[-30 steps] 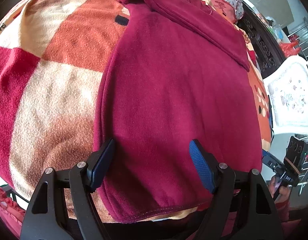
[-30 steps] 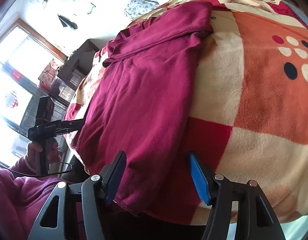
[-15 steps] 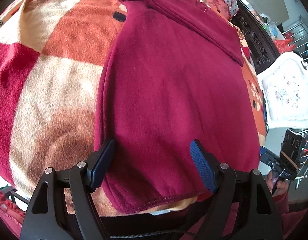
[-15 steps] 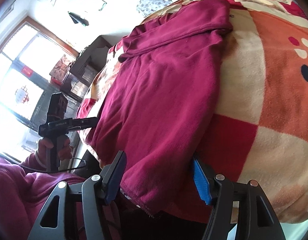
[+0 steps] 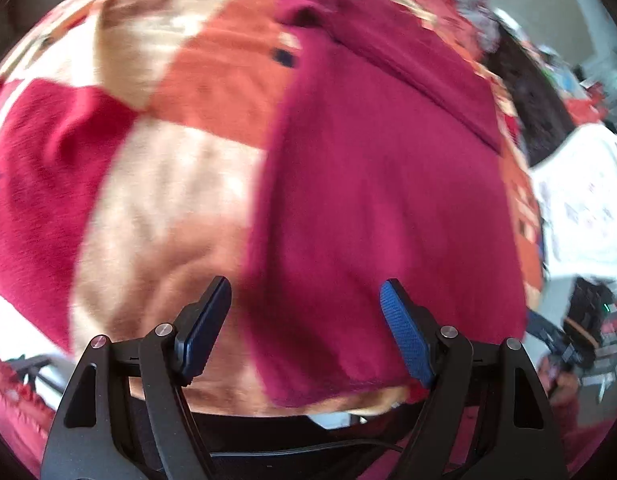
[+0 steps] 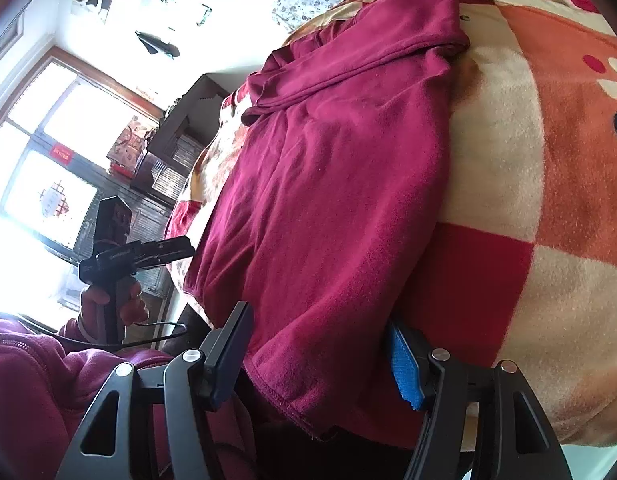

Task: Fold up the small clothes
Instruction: 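Move the left gripper to the sweatshirt hem, then close the left gripper on the hem while the right gripper grasps beside it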

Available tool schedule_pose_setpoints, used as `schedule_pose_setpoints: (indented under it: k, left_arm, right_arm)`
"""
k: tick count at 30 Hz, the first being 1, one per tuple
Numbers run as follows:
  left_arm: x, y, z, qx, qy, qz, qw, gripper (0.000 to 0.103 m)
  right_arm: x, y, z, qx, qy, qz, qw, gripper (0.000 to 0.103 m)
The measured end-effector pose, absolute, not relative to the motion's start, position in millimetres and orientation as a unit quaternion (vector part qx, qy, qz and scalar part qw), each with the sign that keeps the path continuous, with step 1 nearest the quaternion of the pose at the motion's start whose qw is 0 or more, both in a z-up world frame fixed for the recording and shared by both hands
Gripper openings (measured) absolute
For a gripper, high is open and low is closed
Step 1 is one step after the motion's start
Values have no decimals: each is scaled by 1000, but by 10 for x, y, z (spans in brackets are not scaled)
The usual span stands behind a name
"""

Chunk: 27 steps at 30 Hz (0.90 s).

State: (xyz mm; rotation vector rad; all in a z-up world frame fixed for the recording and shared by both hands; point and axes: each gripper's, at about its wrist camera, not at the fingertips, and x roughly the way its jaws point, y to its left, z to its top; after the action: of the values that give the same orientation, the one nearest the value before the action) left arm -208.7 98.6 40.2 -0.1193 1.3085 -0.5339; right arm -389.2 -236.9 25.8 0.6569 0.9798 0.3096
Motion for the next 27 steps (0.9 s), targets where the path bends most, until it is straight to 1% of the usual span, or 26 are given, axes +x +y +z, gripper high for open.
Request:
schedule_pose_setpoints:
  k: [4,6,12,13,14,17,20,23,27]
  left_arm:
    - [-2001,1100,294,-94,624,-231,740,78]
    - [-2002,1066,260,-94,628,-235,736,78]
    - [-2097,722,249,-46,626,-274,728,78]
    - [-2115,678,237,-30,624,-275,731,80]
    - [-2142,635,237,-12,619,-281,734,84]
    - [-2171,602,235,9,615,-289,733,84]
    - [-2109,703,246,-17,624,-287,726,84]
    - [-2045,820,245,-56,631,-276,723,84]
    - [-2027,841,249,-54,631,-277,723,84]
  right_arm:
    - [-3898,-2433,236,320,460,154,814,63]
    - [-3918,-2468,218,327,457,156,812,63]
    - [-3928,-2492,198,338,450,159,811,63]
    - [-3923,-2499,184,343,448,160,810,63]
    - [-3929,-2515,173,348,445,161,809,63]
    - [-3942,-2584,110,384,432,166,799,63]
    - [-3935,-2632,86,403,428,171,791,63]
    - [-3921,-2620,106,395,434,173,791,63]
    - [-3870,-2582,107,382,439,177,794,63]
